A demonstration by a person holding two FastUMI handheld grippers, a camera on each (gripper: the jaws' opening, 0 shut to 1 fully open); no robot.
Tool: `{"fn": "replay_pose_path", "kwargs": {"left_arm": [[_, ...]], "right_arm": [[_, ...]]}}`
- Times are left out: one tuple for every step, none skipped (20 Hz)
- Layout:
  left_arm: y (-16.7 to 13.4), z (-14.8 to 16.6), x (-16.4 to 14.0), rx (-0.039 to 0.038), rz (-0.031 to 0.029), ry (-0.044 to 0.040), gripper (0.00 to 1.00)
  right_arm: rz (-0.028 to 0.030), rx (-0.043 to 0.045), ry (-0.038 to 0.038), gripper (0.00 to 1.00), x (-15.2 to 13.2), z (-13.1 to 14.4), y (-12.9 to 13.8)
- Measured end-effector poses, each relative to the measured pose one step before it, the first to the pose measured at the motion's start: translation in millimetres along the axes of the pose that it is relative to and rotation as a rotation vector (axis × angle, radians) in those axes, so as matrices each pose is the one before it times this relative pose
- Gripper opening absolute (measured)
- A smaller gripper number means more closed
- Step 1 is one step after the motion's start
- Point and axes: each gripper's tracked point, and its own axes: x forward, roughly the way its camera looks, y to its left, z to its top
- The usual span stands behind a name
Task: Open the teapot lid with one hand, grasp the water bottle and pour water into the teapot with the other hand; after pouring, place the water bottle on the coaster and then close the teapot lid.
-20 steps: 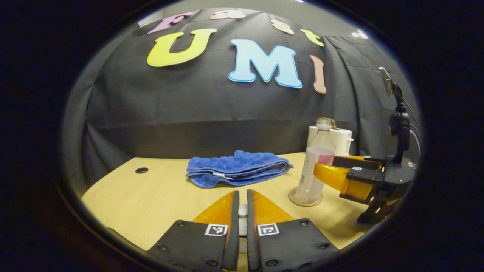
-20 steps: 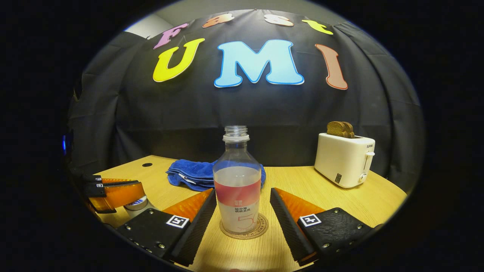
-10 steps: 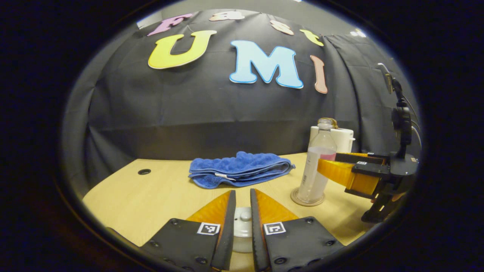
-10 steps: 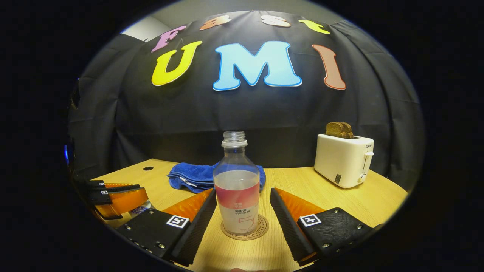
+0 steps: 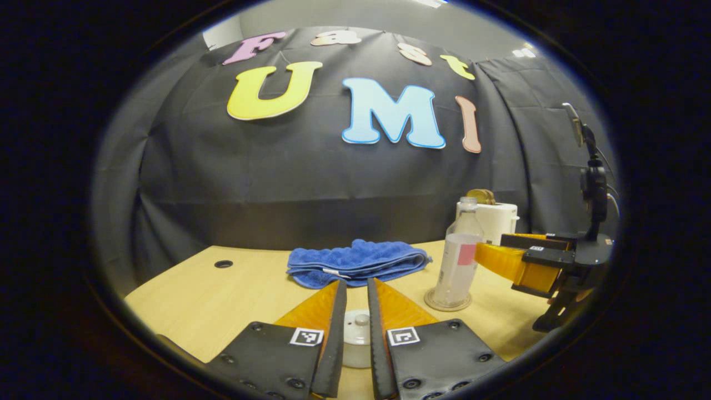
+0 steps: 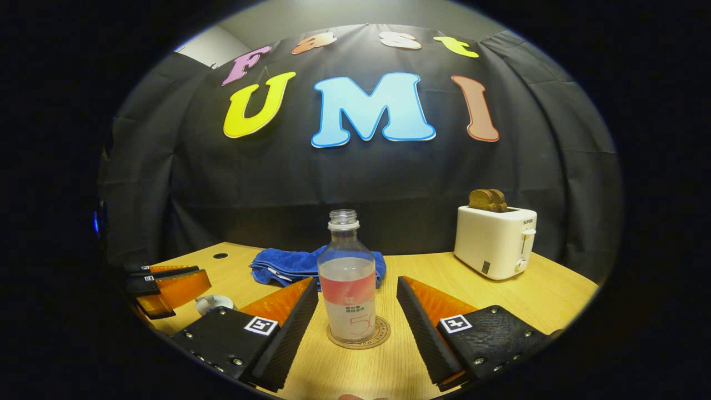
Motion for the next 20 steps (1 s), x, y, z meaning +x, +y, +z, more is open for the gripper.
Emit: {"fn": "replay_pose_path", "kwargs": {"left_arm": [[-2.24, 2.44, -5.16, -0.00760, 0.00181, -0.01028, 0.27], [-1.63, 2.65, -4.67, -0.00754, 0.00416, -0.01026, 0.27], [-1.47, 0.34, -5.92, -0.00670, 0.00413, -0.00984, 0.27], [-1.79, 1.15, -6.12, -0.00446, 0.00394, -0.00713, 0.27], [-1.63, -0.91, -5.42, -0.00503, 0.00269, -0.00368, 0.27], [-2.64, -0.49, -6.13, -0.00583, -0.00157, -0.00229, 0.27], [-1.56, -1.28, -5.68, -0.00499, -0.00022, 0.00019, 0.27], [-2.06, -0.99, -5.96, -0.00209, -0.00082, 0.00602, 0.27], [-1.36, -1.26, -6.58, 0.00039, 0.00306, 0.00147, 0.27], [-1.43, 1.19, -5.88, 0.00076, 0.00062, -0.00245, 0.27], [-1.79, 0.17, -5.65, -0.00049, -0.00059, -0.00067, 0.27], [-2.02, 0.28, -6.85, -0.00076, -0.00086, -0.00059, 0.28], [-0.33, 1.05, -6.27, 0.00154, 0.00197, -0.00249, 0.28], [-0.37, 2.66, -7.34, 0.00253, 0.00529, -0.00565, 0.28], [-0.17, 2.85, -7.73, 0.00283, 0.00626, -0.00799, 0.27], [0.22, 3.30, -7.62, 0.00004, 0.00635, -0.00868, 0.27], [-0.72, 3.00, -7.82, -0.00302, 0.00248, -0.00913, 0.27], [-0.92, 2.84, -7.58, -0.00045, 0.00223, -0.00599, 0.27], [0.17, 0.76, -7.42, 0.00645, 0.00627, -0.00144, 0.27], [1.40, 0.70, -7.48, 0.01071, 0.00944, -0.00115, 0.28]], "right_arm": [[-0.00374, 0.00708, -0.00523, 0.91, -5.12, 0.01, -0.73], [0.00020, 0.00759, -0.00269, 0.91, -6.19, -0.35, 0.33], [-0.00062, 0.00386, -0.00366, 0.91, -6.13, -0.85, 1.10], [-0.00219, -0.00186, -0.00447, 0.91, -6.23, 0.27, 0.27], [-0.00542, -0.00791, -0.00627, 0.91, -5.97, 0.01, -0.29], [-0.00675, -0.01215, -0.00715, 0.91, -5.34, 0.45, 0.04], [-0.00494, -0.01210, -0.00570, 0.91, -6.62, 0.27, 0.73], [-0.00321, -0.01066, -0.00186, 0.90, -6.32, -1.01, 1.48], [-0.00043, -0.00944, -0.00074, 0.90, -6.29, -1.53, 2.18], [0.00019, -0.00780, -0.00448, 0.90, -6.75, 0.23, 2.93], [0.00001, -0.00807, -0.00313, 0.91, -6.39, 0.79, 2.28], [0.00287, -0.00456, -0.00566, 0.91, -6.37, 1.47, 2.95], [0.00381, -0.00396, -0.00559, 0.91, -6.62, 1.21, 2.36], [0.00150, -0.00315, -0.00815, 0.91, -6.73, 3.32, 2.49], [0.00088, -0.00348, -0.00516, 0.91, -5.59, 1.51, 1.76], [-0.00035, -0.00165, -0.00319, 0.91, -6.71, 2.68, 1.20], [0.00177, -0.00109, -0.00583, 0.91, -6.40, 2.25, 1.28], [0.00056, 0.00032, -0.00619, 0.91, -7.03, 2.47, 1.03], [0.00032, 0.00247, -0.00591, 0.91, -6.20, 1.67, 0.35], [-0.00011, 0.00518, -0.00363, 0.91, -5.37, 0.83, 0.49]]}}
